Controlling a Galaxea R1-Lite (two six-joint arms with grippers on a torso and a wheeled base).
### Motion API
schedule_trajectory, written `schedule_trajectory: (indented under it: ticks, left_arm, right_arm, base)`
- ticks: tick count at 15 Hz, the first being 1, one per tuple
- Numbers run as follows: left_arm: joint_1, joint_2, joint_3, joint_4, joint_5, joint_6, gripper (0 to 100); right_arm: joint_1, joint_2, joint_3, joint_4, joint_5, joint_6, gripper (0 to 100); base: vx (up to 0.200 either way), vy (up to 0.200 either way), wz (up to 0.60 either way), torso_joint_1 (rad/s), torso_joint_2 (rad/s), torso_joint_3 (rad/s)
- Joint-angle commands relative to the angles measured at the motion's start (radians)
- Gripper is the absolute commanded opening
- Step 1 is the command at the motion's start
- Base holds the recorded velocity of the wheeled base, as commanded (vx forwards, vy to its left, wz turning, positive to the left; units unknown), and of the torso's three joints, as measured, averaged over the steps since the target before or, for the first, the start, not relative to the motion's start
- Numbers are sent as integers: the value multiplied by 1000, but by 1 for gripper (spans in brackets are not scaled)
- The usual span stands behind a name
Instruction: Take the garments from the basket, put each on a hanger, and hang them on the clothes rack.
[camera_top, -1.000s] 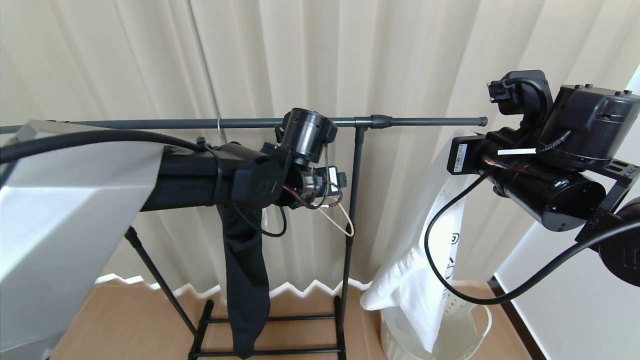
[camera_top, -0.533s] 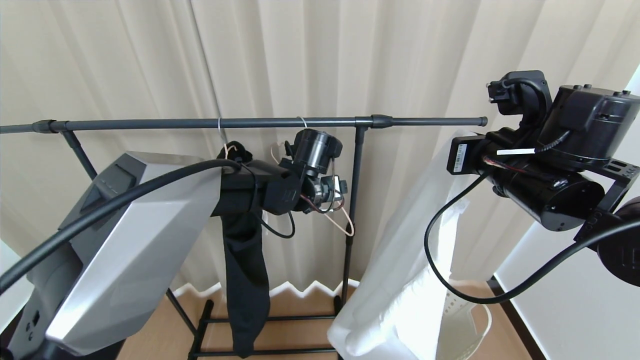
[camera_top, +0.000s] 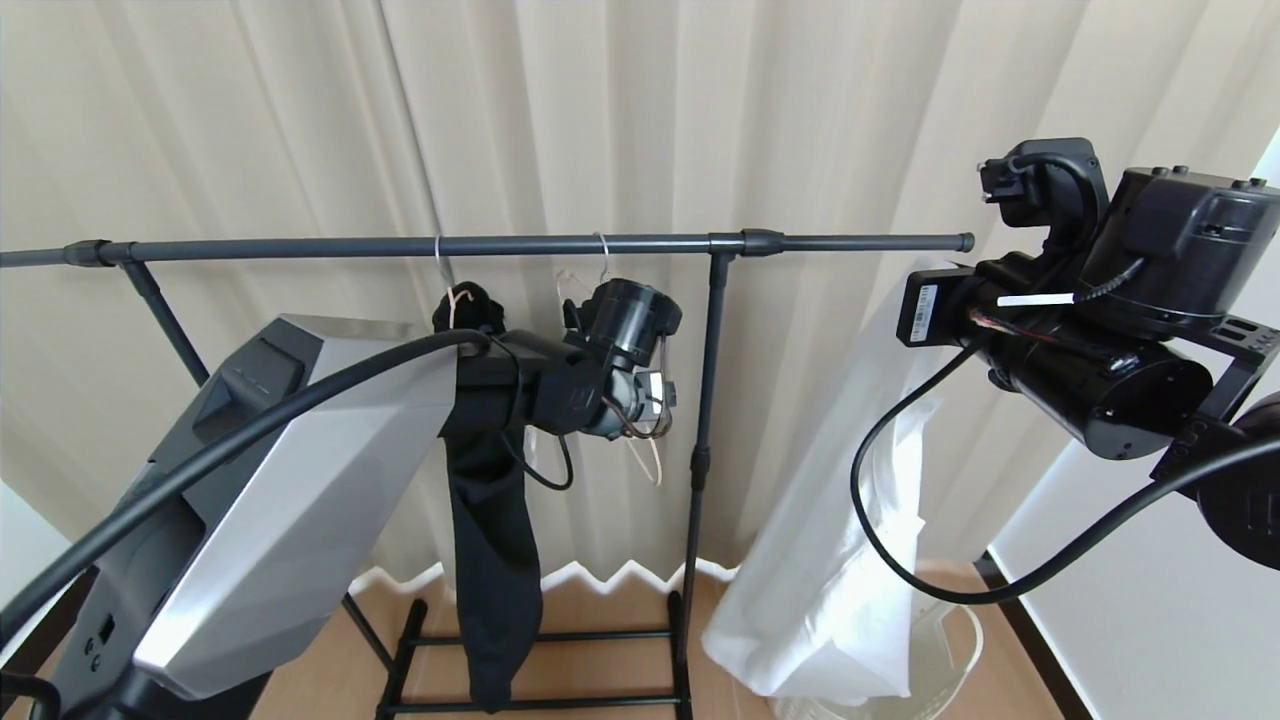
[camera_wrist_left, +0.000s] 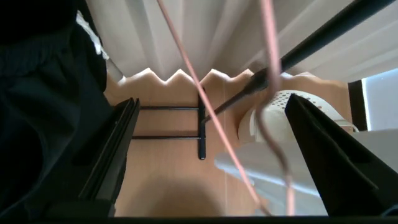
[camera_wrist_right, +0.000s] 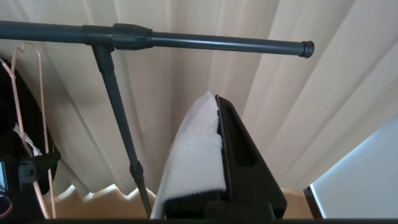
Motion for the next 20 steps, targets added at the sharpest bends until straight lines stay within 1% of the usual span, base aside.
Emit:
schedule_trajectory:
  ticks: [1,2,5,6,8,10,15,16,20]
  left_arm:
    - [11,5,-20,0,6,19,100]
    - [17,9,-41,0,14,31,100]
    - [31,29,-43,-23,15,77,100]
    - [36,41,-43,-61,15,93,100]
    - [40,51,-43,-93,14,113,100]
    - [43,60,-43,-116,12,123,100]
    - [40,69,-43,-119,8,136,100]
    - [39,69,-43,-119,8,136,0]
    - [39,57,-43,-118,15,131,0]
  right_arm:
    - [1,-4,3,0,0,0,0]
    - [1,-6,4,0,0,0,0]
    - [1,-7,6,0,-1,0,0]
    - [1,-7,6,0,-1,0,0]
    - [1,-7,6,0,-1,1,0]
    - [1,-9,7,-1,-1,1,0]
    - [1,-7,7,-1,-1,1,0]
    - [1,-7,7,0,-1,1,0]
    - [1,-6,7,0,-1,1,0]
  base:
    - [0,0,0,0,0,0]
    - [0,0,0,0,0,0]
    - [0,0,0,0,0,0]
    - [0,0,0,0,0,0]
    - [0,0,0,0,0,0]
    - [0,0,0,0,0,0]
    - [0,0,0,0,0,0]
    - [0,0,0,0,0,0]
    - [0,0,0,0,0,0]
